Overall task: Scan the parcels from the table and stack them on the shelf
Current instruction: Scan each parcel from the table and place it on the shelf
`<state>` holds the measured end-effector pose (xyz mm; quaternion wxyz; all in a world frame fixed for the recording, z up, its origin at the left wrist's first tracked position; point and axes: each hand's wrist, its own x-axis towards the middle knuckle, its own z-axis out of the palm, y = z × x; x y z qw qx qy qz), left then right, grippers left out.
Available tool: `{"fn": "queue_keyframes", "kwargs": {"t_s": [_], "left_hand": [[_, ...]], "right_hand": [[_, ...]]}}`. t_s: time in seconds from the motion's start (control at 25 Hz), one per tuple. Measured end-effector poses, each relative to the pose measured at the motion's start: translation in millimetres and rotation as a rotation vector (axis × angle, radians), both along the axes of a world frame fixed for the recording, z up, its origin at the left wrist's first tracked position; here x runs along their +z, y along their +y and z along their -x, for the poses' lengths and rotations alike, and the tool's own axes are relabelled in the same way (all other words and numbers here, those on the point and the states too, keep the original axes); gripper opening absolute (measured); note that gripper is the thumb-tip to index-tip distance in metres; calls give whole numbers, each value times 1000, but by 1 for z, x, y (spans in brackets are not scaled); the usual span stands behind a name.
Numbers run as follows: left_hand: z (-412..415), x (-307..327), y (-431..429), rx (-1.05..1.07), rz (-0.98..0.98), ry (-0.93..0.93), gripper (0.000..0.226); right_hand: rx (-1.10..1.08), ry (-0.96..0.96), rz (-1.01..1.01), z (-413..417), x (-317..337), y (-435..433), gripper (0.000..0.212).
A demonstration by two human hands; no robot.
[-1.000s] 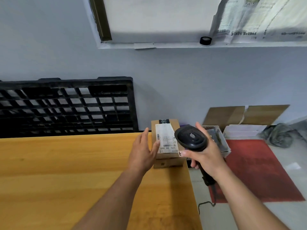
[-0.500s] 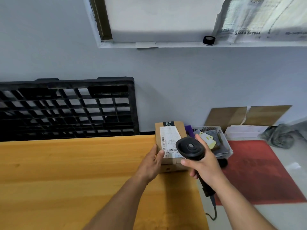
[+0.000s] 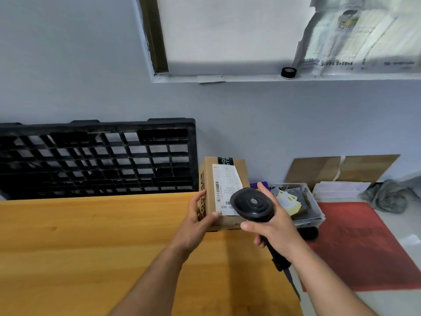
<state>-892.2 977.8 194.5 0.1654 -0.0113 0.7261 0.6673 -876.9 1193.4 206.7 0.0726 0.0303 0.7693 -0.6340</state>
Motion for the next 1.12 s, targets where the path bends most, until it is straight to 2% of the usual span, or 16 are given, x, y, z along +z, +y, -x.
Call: {"fn": "queue_keyframes", "kwargs": {"t_s": [0.2,0.36,0.6,0.8,1.12], "left_hand": [[-24,47,-66,4,24,118,108],[-45,67,-121,54,95,234,117],[-70,94,-203,351,206,322,133],[-86,111,-235,494,296,354,135],[-88,124,-231,578,377,393,131]], "right_hand": [[93,122,-1,-14,50,-56,103],[148,213,3,-26,80,-109,100],[257,326,103,-60,112,-171,101],[446,333,182,-89,126,-192,112],[515,297,260,-92,135,-181,104]]}}
